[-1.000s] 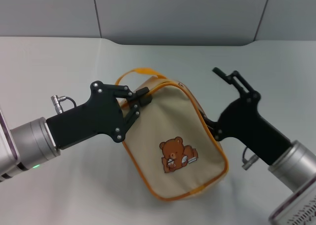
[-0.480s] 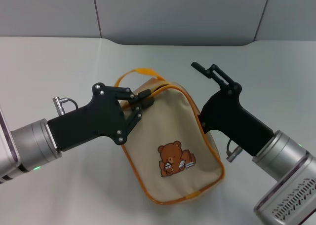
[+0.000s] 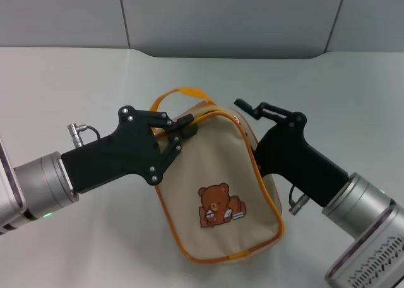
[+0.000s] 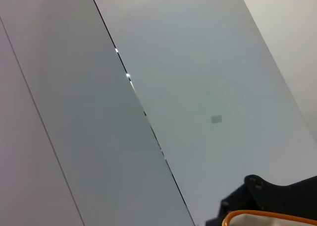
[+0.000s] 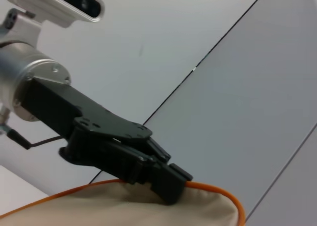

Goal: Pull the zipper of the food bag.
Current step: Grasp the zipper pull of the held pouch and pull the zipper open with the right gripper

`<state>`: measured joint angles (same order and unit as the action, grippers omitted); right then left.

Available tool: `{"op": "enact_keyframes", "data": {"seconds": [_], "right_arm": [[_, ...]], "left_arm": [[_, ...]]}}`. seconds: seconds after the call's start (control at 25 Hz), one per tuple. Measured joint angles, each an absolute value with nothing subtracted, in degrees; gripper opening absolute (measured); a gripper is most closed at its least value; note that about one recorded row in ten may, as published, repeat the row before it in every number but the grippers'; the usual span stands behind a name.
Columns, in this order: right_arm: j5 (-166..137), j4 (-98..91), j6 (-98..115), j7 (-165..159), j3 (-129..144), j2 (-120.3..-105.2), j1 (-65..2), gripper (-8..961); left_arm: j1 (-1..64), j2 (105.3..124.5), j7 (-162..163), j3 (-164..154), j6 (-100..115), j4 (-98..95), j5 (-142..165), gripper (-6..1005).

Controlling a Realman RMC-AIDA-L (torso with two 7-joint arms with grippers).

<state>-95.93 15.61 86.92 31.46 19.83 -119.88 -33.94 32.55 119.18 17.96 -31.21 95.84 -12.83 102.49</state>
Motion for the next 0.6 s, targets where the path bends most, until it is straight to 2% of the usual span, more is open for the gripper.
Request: {"op": "enact_keyframes", "data": {"seconds": [0.44, 0.6], "right_arm": [[-96.4, 16.3, 86.9, 34.1, 19.6, -119.88, -33.2, 131], [-96.6, 16.7, 87.6, 34.1, 20.0, -119.88, -31.0, 28]], "left_arm": [[32.6, 119.18, 17.9, -31.0, 95.8, -12.8, 102.3, 56], [32.7, 119.13, 18.4, -30.8, 95.7, -12.9, 102.3, 56]]}}
